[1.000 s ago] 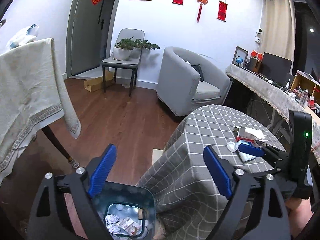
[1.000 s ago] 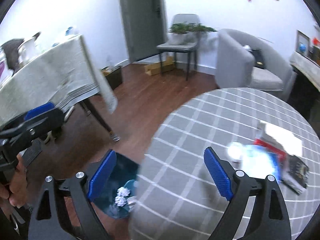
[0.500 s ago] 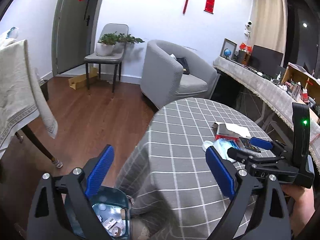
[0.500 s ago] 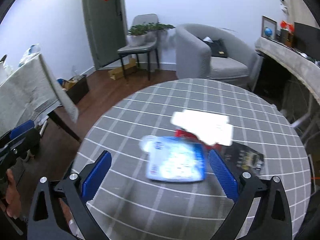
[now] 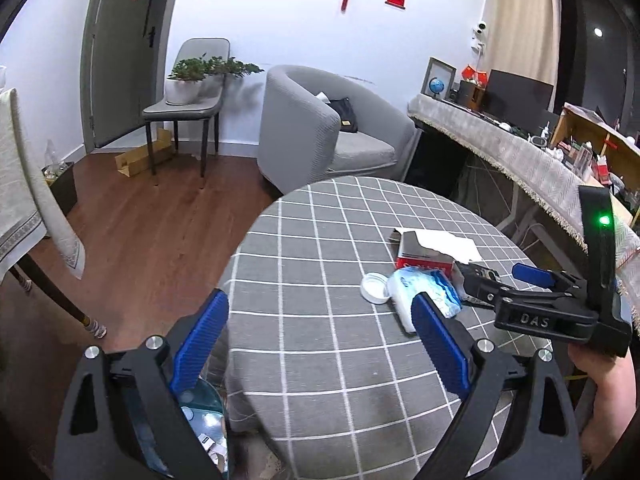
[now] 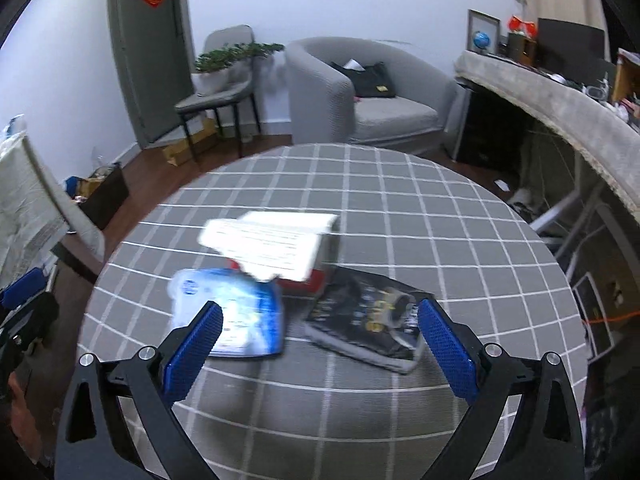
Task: Collect trash
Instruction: 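Grasp the black tissue pack with the right tool while the left grasps the blue wipes pack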
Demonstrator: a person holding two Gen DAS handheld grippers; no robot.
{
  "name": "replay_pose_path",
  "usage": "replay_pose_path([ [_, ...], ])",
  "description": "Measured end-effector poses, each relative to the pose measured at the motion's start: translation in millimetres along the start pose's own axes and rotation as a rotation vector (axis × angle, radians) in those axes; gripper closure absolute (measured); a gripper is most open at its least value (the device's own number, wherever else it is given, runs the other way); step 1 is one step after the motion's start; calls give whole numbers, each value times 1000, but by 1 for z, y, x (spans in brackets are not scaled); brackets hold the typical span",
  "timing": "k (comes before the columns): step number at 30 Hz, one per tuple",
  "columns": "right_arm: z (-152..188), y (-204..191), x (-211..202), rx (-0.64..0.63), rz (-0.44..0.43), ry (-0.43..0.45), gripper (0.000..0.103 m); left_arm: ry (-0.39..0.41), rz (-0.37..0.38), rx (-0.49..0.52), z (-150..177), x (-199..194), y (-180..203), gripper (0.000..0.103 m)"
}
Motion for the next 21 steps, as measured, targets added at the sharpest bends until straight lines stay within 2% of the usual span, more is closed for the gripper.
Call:
replay_pose_path([
  [3,-2,12,7,27,15,-20,4,-10,9,9,0,8,9,9],
  [10,-1,16,23,1,53,-55,4,-28,35,33,-1,24,30,9],
  [16,-5,22,34,19,52,-85,4,-44,74,24,-2,37,45,8],
  [21,-7,26,44,11,38,-108,4,-68,79,42,-2,48,60,8],
])
Point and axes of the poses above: each gripper's, at about its wrist camera, not at the fingertips, and x roughly the way its jaws point, y to its right, z to its underside, the point moved 1 cm from there along x, roughly the way its jaws point, and after that the axes turned 10 degrees about x, right-handed, at the moved point
